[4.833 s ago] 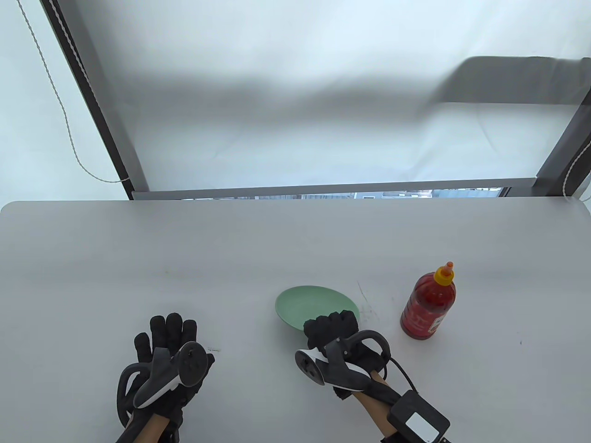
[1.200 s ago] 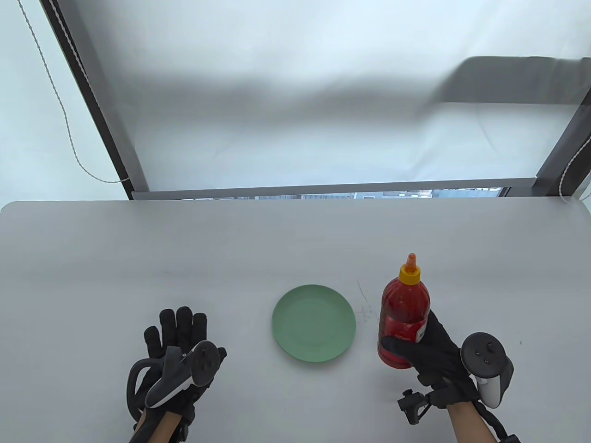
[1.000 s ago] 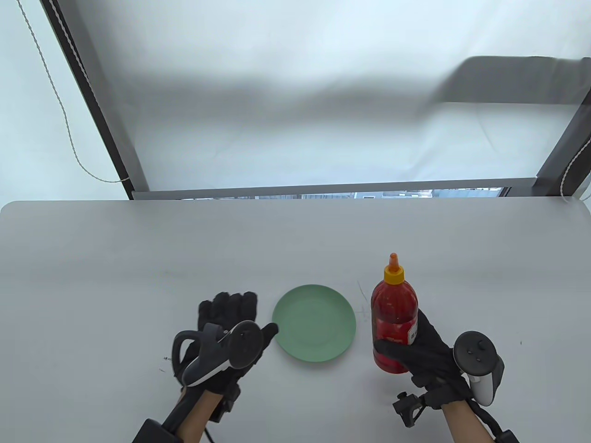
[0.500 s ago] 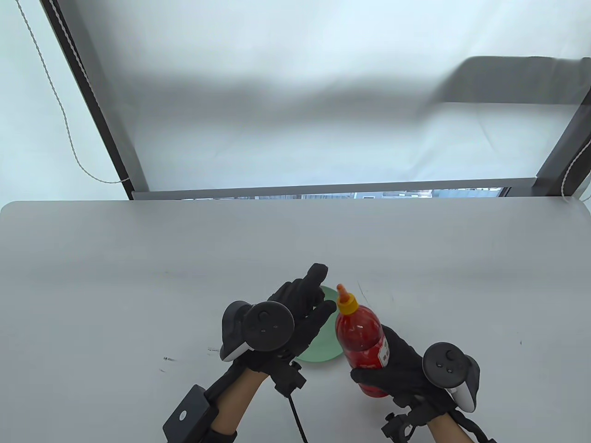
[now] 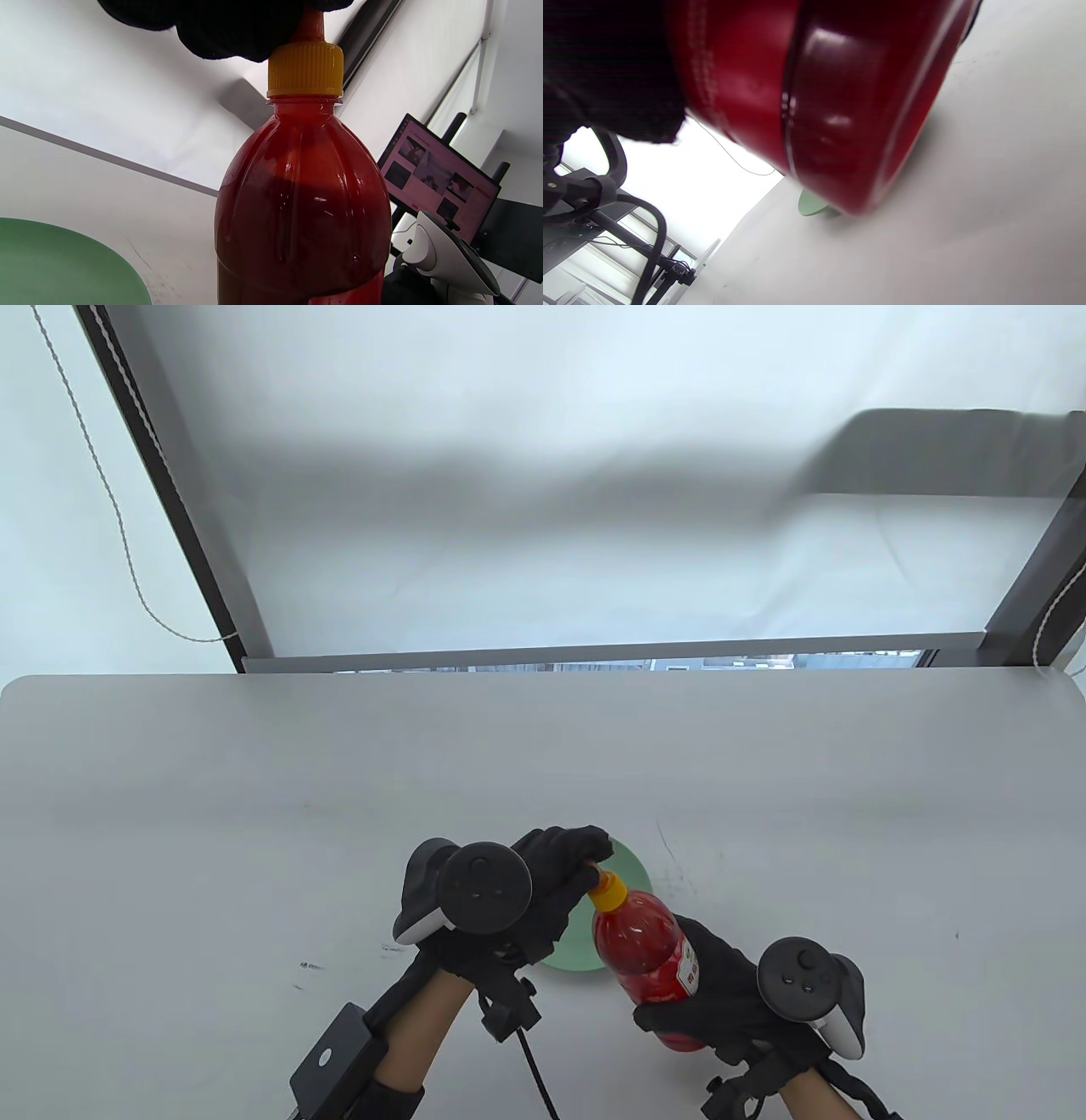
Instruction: Squeeze ketchup bottle to draw patterns on plate
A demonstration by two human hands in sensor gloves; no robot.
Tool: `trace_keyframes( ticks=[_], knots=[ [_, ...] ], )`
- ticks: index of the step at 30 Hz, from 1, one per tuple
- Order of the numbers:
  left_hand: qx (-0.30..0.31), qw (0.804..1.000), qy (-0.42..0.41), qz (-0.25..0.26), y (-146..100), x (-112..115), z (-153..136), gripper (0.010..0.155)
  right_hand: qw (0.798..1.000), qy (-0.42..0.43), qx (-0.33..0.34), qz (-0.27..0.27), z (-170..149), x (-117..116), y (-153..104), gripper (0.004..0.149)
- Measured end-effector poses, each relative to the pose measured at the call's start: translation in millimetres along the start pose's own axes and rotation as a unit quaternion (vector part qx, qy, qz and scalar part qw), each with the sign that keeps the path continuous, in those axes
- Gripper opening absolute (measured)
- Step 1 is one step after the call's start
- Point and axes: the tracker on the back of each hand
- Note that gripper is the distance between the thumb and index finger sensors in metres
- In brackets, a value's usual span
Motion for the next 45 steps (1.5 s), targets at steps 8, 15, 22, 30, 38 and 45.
trace_keyframes(
  ticks=[8, 15, 22, 30, 38, 45],
  knots=[
    [-0.037, 0.997, 0.056, 0.021, -1.5, 1.0, 0.6, 0.049, 1.0, -0.003, -0.003, 0.003, 3.7, -2.7, -0.1, 0.099],
    [-0.078, 0.993, 0.06, 0.059, -2.3, 3.4, -6.0, 0.048, 1.0, -0.013, -0.009, -0.007, 1.3, -0.8, -0.1, 0.099],
    [-0.027, 0.999, -0.027, 0.019, -3.1, -4.6, -12.7, 0.057, 1.0, -0.015, -0.015, -0.008, 1.0, -0.5, -1.1, 0.099],
    [-0.02, 0.999, -0.042, -0.002, -1.4, -3.5, -22.7, 0.046, 1.0, -0.015, -0.017, -0.002, 1.2, -1.4, -1.2, 0.099],
    [-0.053, 0.998, -0.027, -0.002, -4.2, -6.4, -23.9, 0.057, 1.0, -0.009, -0.016, 0.0, 1.8, -2.3, -0.5, 0.099],
    [-0.026, 0.999, -0.04, -0.013, -2.0, -4.9, -24.2, 0.048, 1.0, -0.018, -0.015, -0.003, 1.2, -0.4, -1.2, 0.1]
  ],
)
Point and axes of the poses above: the tracker on the back of each hand, its own z axis roughly to the thumb side, its own y axis roughly from the wrist to the fingertips, x = y × z, and after that the axes turned 1 degree about -z, right-handed
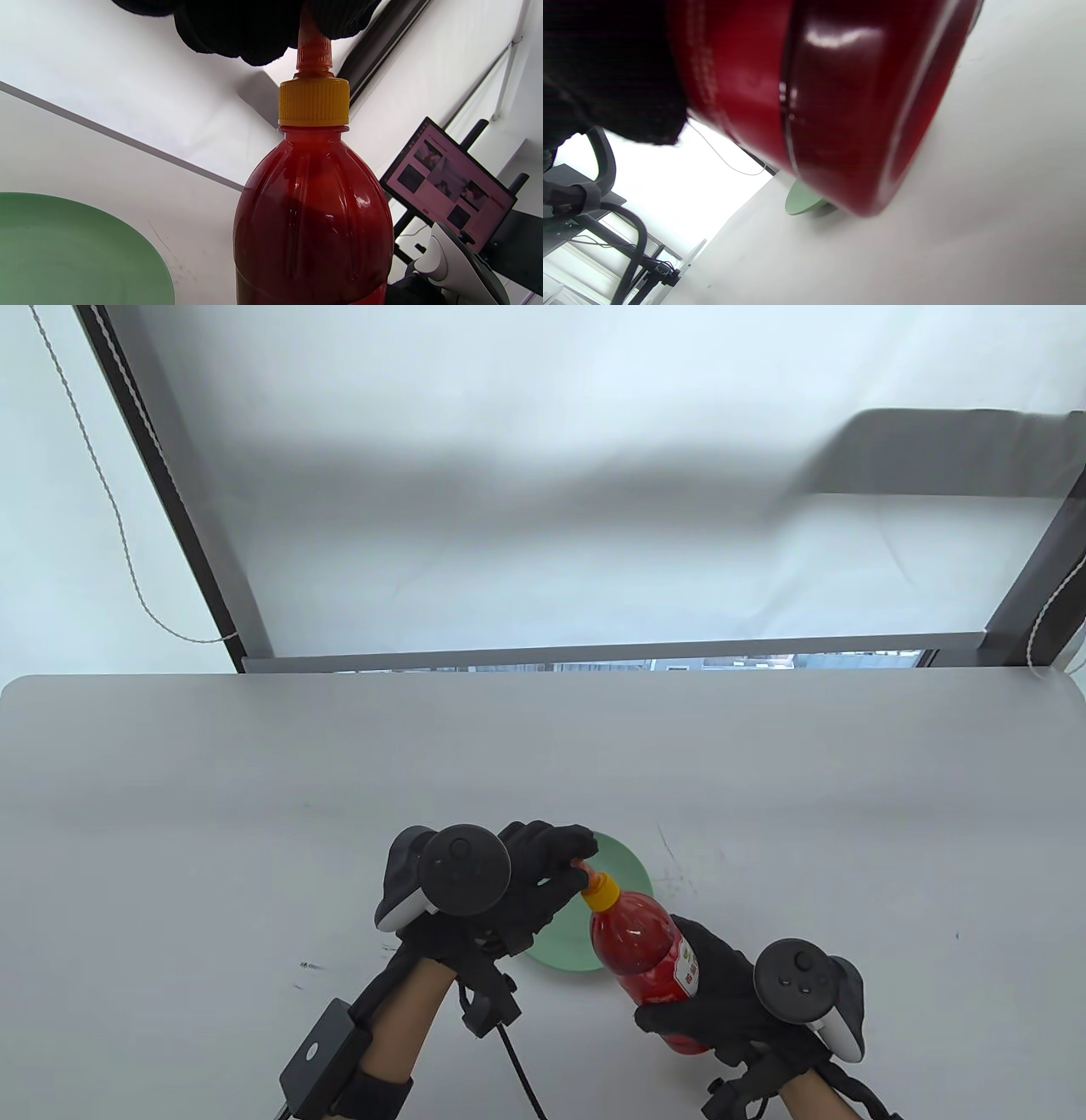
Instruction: Squeeze ketchup bottle to draw patterns on plate
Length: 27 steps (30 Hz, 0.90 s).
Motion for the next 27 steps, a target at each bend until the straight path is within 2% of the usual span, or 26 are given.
trace_keyframes(
  ticks=[2, 7, 11, 15, 19, 24, 27],
  knots=[
    [-0.015, 1.0, 0.008, 0.001, -0.8, 0.0, 0.0, 0.047, 1.0, 0.002, -0.001, 0.002, 0.0, -1.2, -0.2, 0.1],
    [-0.051, 0.998, 0.011, 0.04, -3.5, -1.5, -3.9, 0.052, 1.0, 0.004, 0.0, 0.004, 1.1, -1.9, -0.2, 0.1],
    [-0.027, 0.999, -0.007, 0.029, -3.3, -3.8, -3.1, 0.063, 1.0, 0.009, -0.003, 0.003, -0.6, -1.2, -0.1, 0.099],
    [-0.017, 1.0, 0.005, 0.011, -1.8, -0.9, -0.6, 0.058, 1.0, 0.009, -0.007, 0.001, -1.1, -0.7, 0.1, 0.1],
    [-0.014, 1.0, 0.014, 0.023, 0.2, 2.3, 0.2, 0.046, 1.0, 0.009, -0.009, 0.003, -1.0, -1.2, 0.0, 0.1],
    [-0.042, 0.997, 0.023, 0.055, -1.2, 1.7, -1.2, 0.048, 1.0, 0.008, -0.006, 0.003, -1.4, -1.4, 0.2, 0.1],
    [-0.045, 0.997, 0.022, 0.055, -1.9, 1.6, -2.1, 0.056, 1.0, 0.007, -0.006, 0.004, -1.4, -2.0, 0.4, 0.1]
  ],
)
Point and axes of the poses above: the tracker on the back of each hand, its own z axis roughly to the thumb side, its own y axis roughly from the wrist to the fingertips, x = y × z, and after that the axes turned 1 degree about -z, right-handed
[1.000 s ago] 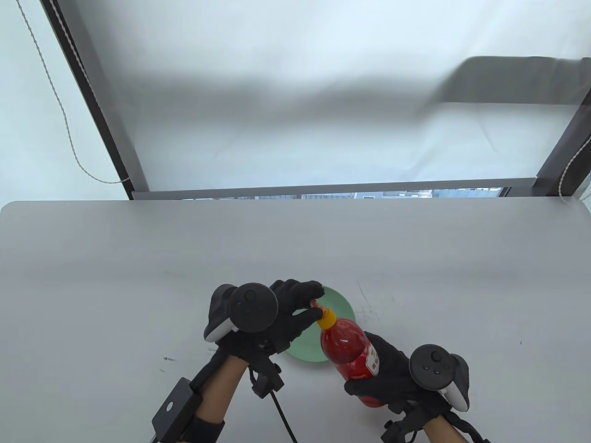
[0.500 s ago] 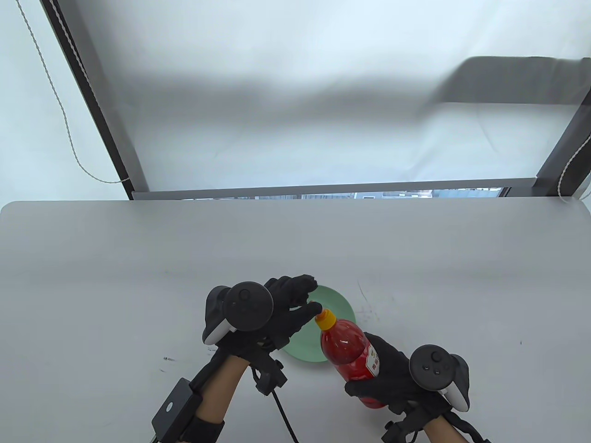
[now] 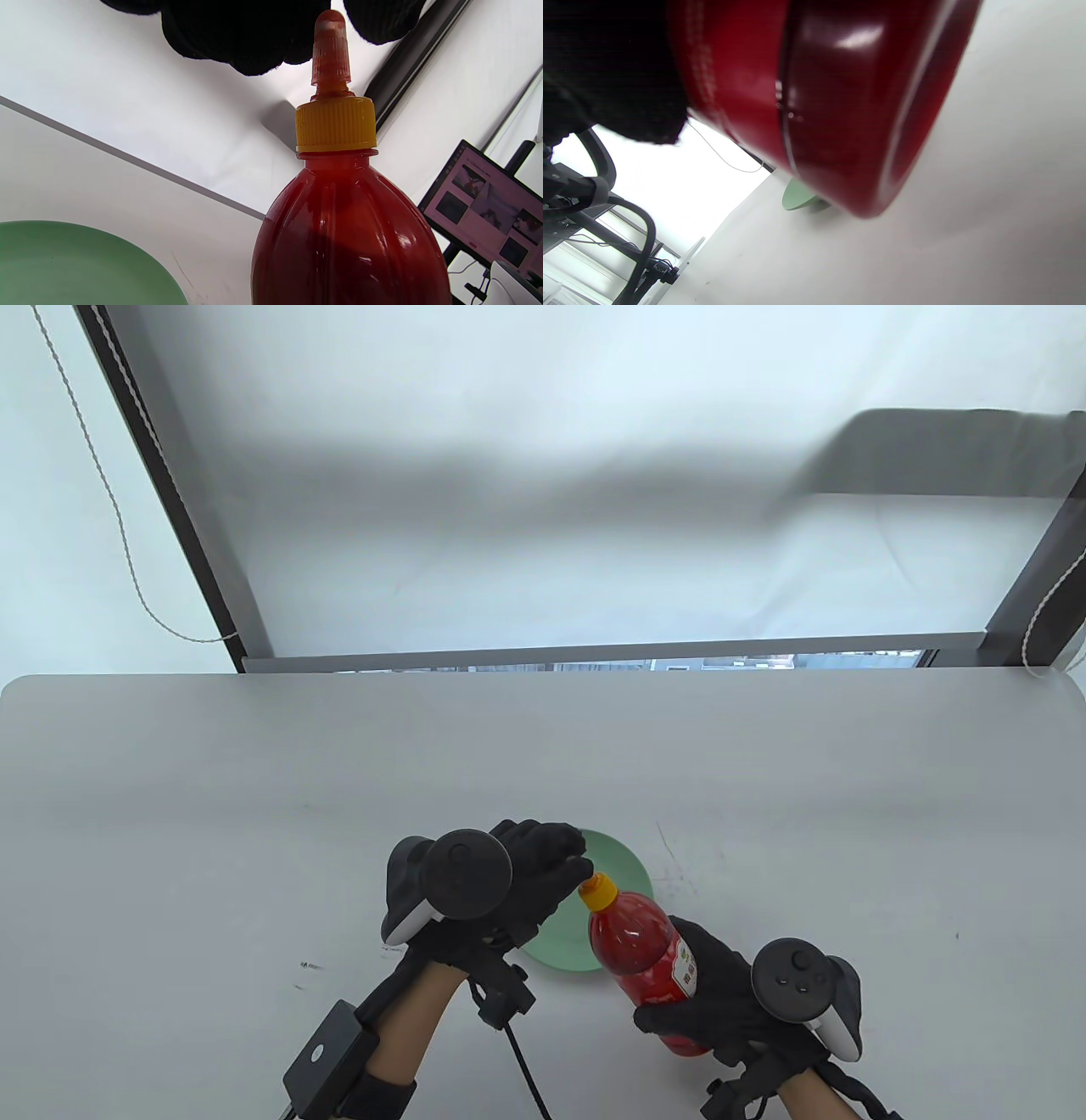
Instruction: Squeeze ketchup bottle to draw patterns on plate
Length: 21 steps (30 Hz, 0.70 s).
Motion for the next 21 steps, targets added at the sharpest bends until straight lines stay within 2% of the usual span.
trace_keyframes(
  ticks=[4, 8, 11, 14, 17, 19, 21],
  knots=[
    [0.016, 0.999, -0.013, -0.031, 1.2, -0.8, -0.9, 0.061, 1.0, 0.002, -0.001, 0.001, -0.3, 0.2, 0.2, 0.1],
    [0.016, 0.999, -0.011, -0.043, 1.6, -0.1, -2.0, 0.048, 1.0, 0.0, -0.001, -0.001, 0.2, 0.3, 0.0, 0.1],
    [0.01, 0.999, -0.009, -0.032, 1.5, 0.0, -1.9, 0.047, 1.0, 0.002, -0.002, 0.0, -0.2, -0.1, 0.1, 0.1],
    [-0.002, 1.0, -0.003, -0.02, 0.0, -0.9, -2.1, 0.05, 1.0, -0.001, 0.0, 0.0, 0.6, 0.1, -0.1, 0.1],
    [0.006, 1.0, -0.016, -0.022, -0.1, -2.7, -2.8, 0.06, 1.0, 0.003, 0.0, 0.0, 0.2, 0.0, -0.1, 0.1],
    [0.016, 0.999, -0.02, -0.04, 0.4, -2.4, -3.3, 0.064, 1.0, 0.004, 0.0, 0.0, 0.2, -0.1, 0.0, 0.1],
    [0.028, 0.997, -0.024, -0.068, 1.7, -1.0, -3.4, 0.06, 1.0, 0.003, -0.001, 0.0, -0.1, -0.1, 0.1, 0.1]
  ],
)
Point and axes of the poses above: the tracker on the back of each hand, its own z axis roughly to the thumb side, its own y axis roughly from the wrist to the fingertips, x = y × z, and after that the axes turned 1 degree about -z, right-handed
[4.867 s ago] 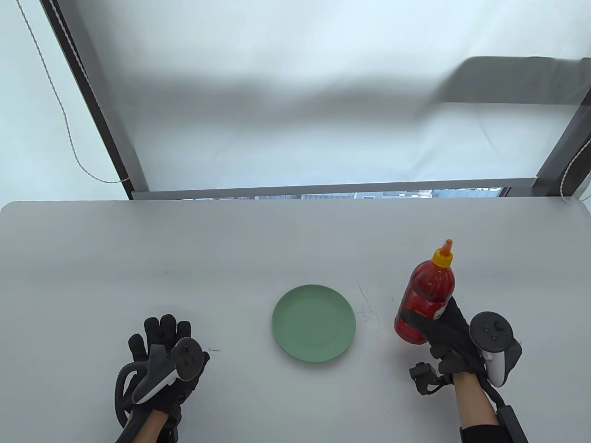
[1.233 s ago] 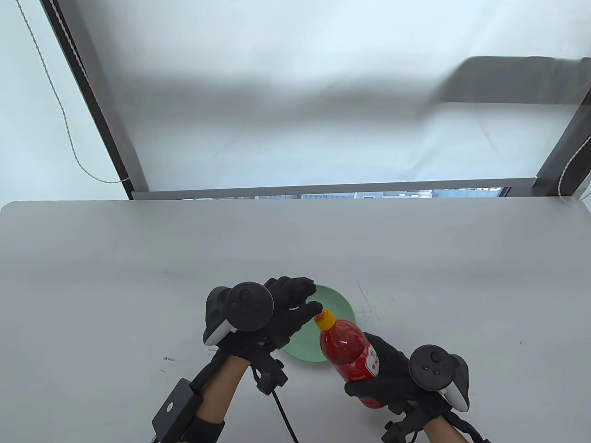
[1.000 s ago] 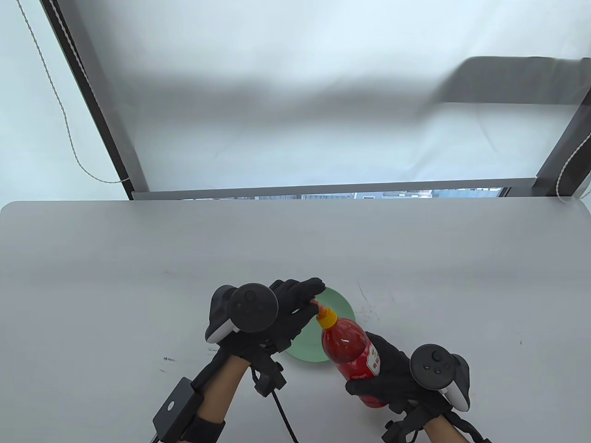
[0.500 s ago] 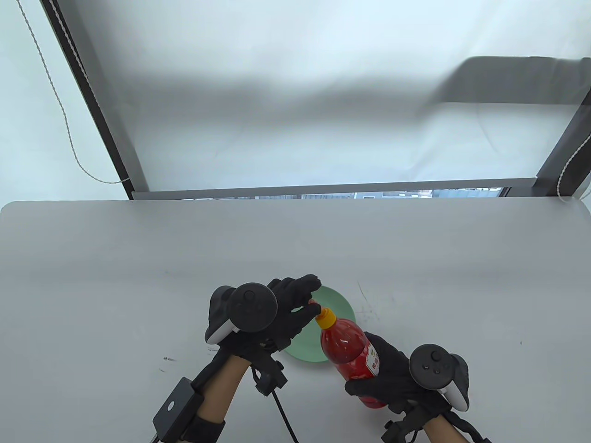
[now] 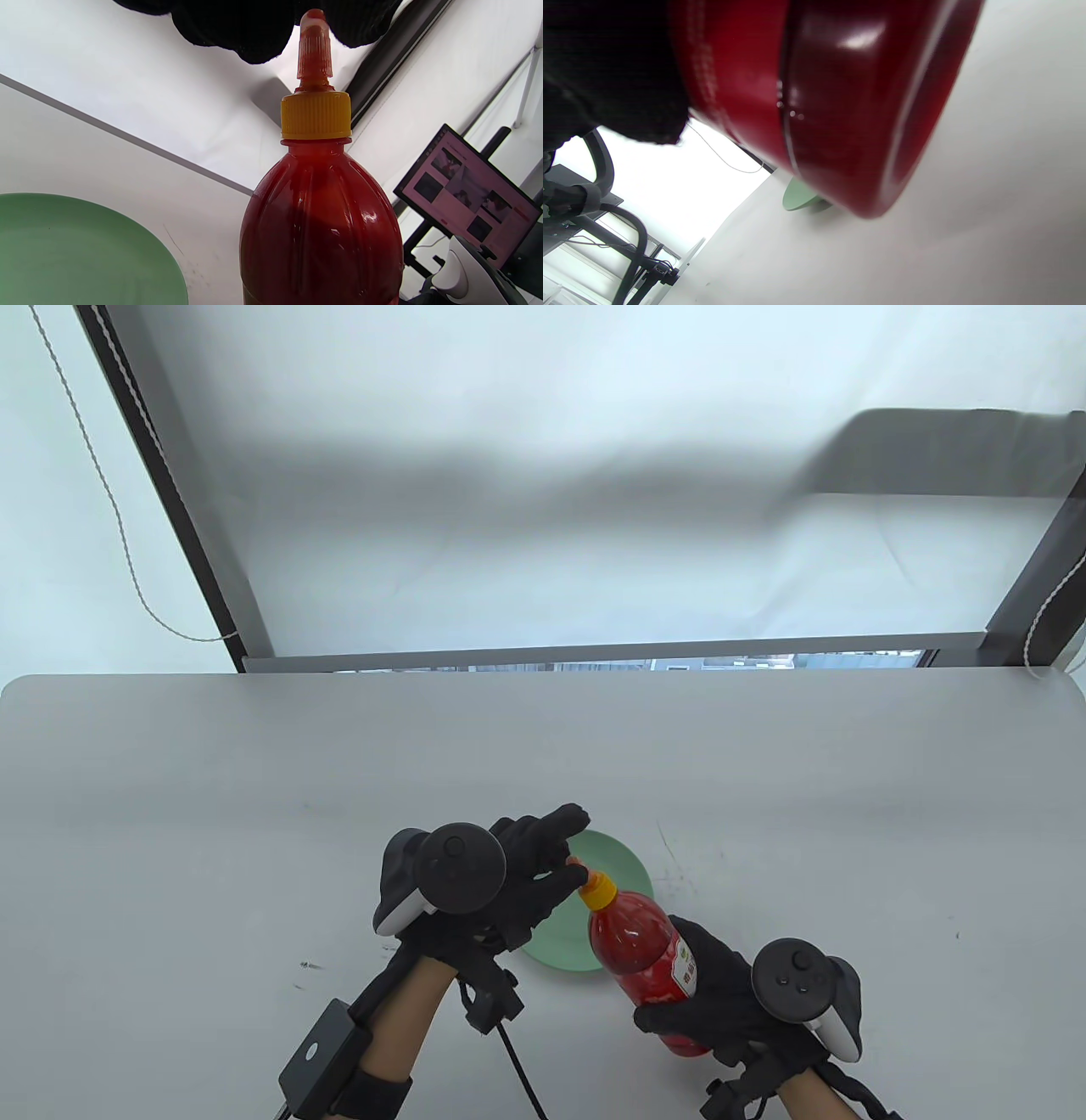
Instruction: Squeeze ketchup bottle to draw patterns on plate
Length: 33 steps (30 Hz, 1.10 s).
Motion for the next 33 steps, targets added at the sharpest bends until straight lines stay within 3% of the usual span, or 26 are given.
trace_keyframes(
  ticks=[4, 8, 10, 12, 18, 23, 27, 33],
  knots=[
    [-0.001, 1.0, -0.007, 0.012, 1.6, 2.3, -1.5, 0.046, 1.0, 0.0, -0.001, 0.001, 0.4, -0.4, -0.1, 0.1],
    [-0.018, 0.999, 0.006, 0.026, 1.2, 3.3, -0.4, 0.048, 1.0, -0.001, 0.001, 0.003, 0.4, -0.8, -0.3, 0.1],
    [-0.016, 1.0, 0.006, 0.018, 1.2, 3.6, -0.8, 0.06, 1.0, 0.0, 0.0, 0.003, 0.5, -0.7, -0.1, 0.101],
    [-0.014, 1.0, 0.005, 0.005, 0.5, 3.5, -0.5, 0.064, 1.0, -0.002, 0.0, 0.001, 0.3, -0.4, -0.1, 0.101],
    [-0.003, 1.0, 0.001, 0.003, 3.2, 6.7, -2.0, 0.047, 1.0, -0.003, -0.001, 0.003, 0.5, -0.8, 0.1, 0.101],
    [-0.023, 0.999, 0.022, 0.021, 2.8, 7.6, 1.0, 0.049, 1.0, -0.003, 0.0, 0.003, 0.4, -0.4, 0.0, 0.101],
    [-0.018, 1.0, 0.005, -0.014, 0.9, 3.8, -0.3, 0.062, 1.0, -0.002, 0.001, 0.002, 0.0, -0.1, 0.3, 0.101],
    [-0.008, 0.999, 0.014, -0.052, 2.0, 2.5, -0.8, 0.053, 1.0, -0.003, 0.001, 0.005, -0.3, -0.7, 0.8, 0.101]
  ],
)
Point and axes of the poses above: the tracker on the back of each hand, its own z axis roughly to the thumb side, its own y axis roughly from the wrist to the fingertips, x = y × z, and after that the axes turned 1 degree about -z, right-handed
